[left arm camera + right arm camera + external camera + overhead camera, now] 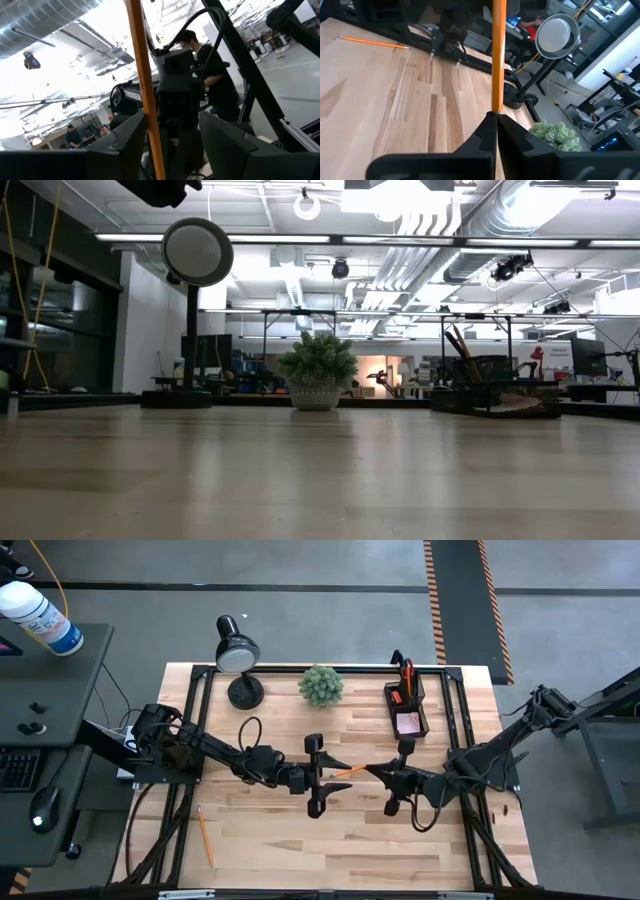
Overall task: Pick and place office supplies into organizer
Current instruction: Put the right pencil into the desk organizer
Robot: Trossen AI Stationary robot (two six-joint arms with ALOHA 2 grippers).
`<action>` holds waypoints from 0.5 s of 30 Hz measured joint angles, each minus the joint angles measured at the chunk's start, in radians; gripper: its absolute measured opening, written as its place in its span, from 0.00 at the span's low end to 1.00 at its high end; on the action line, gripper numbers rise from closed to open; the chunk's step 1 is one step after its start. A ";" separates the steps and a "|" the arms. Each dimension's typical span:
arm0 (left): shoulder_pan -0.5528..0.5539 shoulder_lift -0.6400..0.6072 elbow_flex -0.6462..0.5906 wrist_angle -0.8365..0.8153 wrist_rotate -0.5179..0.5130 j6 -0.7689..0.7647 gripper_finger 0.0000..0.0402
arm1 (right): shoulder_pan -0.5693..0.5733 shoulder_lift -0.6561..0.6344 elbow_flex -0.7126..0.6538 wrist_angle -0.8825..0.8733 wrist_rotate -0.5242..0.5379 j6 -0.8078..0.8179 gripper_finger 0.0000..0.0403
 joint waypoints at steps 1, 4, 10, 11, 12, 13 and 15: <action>0.000 0.000 0.000 0.000 0.003 -0.003 0.43 | -0.008 0.000 0.000 0.000 -0.015 0.000 0.00; 0.000 0.000 0.000 0.003 0.001 -0.003 0.42 | -0.026 0.000 0.000 0.000 -0.045 0.001 0.00; 0.000 0.000 0.000 0.023 -0.003 -0.004 0.38 | -0.050 0.000 0.000 0.000 -0.083 0.001 0.00; 0.000 0.000 0.000 0.024 -0.008 -0.004 0.37 | -0.052 0.000 0.000 0.000 -0.088 0.001 0.00; 0.000 0.000 0.000 0.025 -0.011 -0.003 0.36 | -0.053 0.000 0.000 0.000 -0.088 0.001 0.00; 0.000 0.000 0.000 0.025 -0.013 -0.003 0.34 | -0.053 0.000 0.000 0.000 -0.087 0.001 0.00; 0.000 0.000 0.000 0.025 -0.014 -0.003 0.32 | -0.053 0.000 0.000 0.000 -0.087 0.001 0.00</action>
